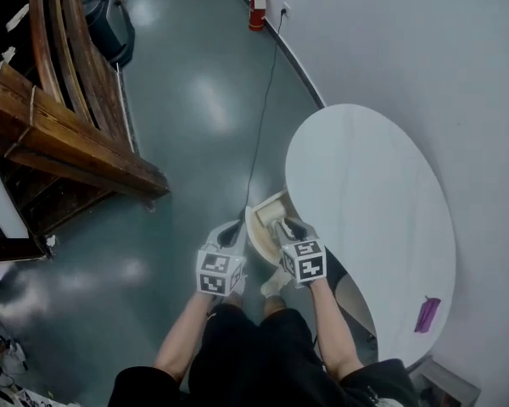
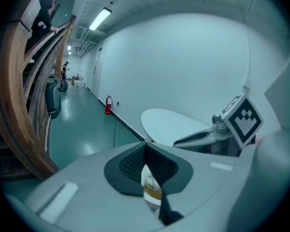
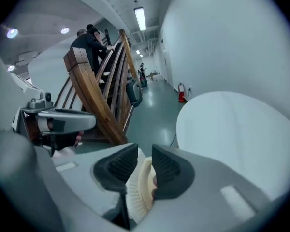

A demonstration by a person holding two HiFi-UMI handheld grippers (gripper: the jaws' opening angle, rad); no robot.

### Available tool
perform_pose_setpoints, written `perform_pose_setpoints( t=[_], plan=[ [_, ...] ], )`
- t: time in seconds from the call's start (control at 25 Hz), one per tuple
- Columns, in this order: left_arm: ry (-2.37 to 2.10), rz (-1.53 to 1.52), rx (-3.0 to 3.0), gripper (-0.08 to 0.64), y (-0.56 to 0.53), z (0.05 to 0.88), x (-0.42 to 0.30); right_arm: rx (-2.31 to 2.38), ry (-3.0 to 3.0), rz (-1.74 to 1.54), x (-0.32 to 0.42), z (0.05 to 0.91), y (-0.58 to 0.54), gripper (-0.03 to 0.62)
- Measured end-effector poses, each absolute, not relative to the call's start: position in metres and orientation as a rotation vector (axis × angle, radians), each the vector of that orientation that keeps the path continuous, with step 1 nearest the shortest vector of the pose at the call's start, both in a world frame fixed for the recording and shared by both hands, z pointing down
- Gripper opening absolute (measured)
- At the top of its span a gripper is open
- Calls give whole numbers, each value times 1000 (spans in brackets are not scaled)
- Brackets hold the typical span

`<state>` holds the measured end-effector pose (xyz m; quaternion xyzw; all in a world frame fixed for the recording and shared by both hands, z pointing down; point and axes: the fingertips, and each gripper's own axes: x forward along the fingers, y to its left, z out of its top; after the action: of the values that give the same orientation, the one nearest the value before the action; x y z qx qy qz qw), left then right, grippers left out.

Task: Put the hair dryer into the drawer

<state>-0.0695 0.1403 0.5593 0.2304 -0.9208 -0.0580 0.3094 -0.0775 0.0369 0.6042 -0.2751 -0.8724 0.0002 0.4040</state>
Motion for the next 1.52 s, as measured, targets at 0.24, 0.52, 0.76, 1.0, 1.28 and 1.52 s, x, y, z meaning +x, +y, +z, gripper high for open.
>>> perform_pose_setpoints(
  t=[0.24, 0.52, 0.76, 1.0, 1.28, 1.52],
  plan=[
    [-2516, -127, 670, 6, 136, 500, -84, -648, -2406, 43, -93, 522, 24, 69],
    [-2624, -82, 715, 6, 134, 435, -97, -583, -2584, 48, -98, 453, 0, 12],
    [-2688, -19, 738, 6, 145, 402, -95, -560, -2681, 29, -88, 418, -9, 6],
    [-2726, -5, 751, 6, 154, 386, -81, -543, -2749, 14, -66, 397, -12, 6],
    [-2729, -3, 777, 6, 156, 383, -62, -507, -2769, 43, -43, 396, -14, 6],
    [-2718, -16, 803, 6, 150, 384, -56, -505, -2760, 39, -33, 397, -15, 6]
  ],
)
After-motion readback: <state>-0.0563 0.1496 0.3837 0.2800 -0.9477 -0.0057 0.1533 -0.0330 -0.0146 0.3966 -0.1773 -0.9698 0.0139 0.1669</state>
